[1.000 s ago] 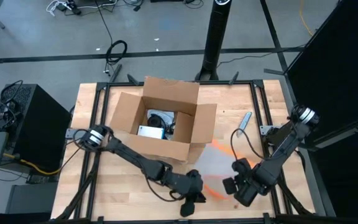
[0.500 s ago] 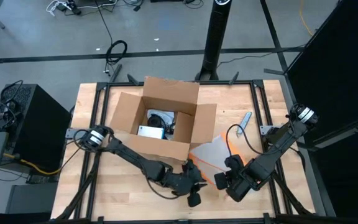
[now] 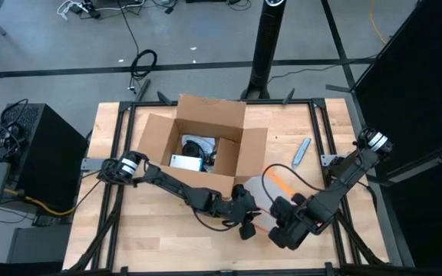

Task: Unpack boxes
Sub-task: Open the transparent zip bag

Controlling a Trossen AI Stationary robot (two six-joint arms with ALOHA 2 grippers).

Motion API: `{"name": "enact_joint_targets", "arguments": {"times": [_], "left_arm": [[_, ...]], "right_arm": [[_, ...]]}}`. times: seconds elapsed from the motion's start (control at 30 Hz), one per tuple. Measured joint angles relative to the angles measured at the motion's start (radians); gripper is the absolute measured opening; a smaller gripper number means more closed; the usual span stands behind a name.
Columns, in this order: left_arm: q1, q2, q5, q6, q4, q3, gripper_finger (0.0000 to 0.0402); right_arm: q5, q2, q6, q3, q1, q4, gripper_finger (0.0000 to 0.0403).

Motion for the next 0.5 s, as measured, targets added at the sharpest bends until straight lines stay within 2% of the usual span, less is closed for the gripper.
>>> {"name": "enact_joint_targets", "arguments": {"times": [0.5], "left_arm": [[0.003, 0.0, 0.002, -0.038, -0.008, 0.0, 0.0046]], "right_arm": [[0.041, 0.0, -0.173, -0.069, -0.097, 0.104, 0.0185]]}}
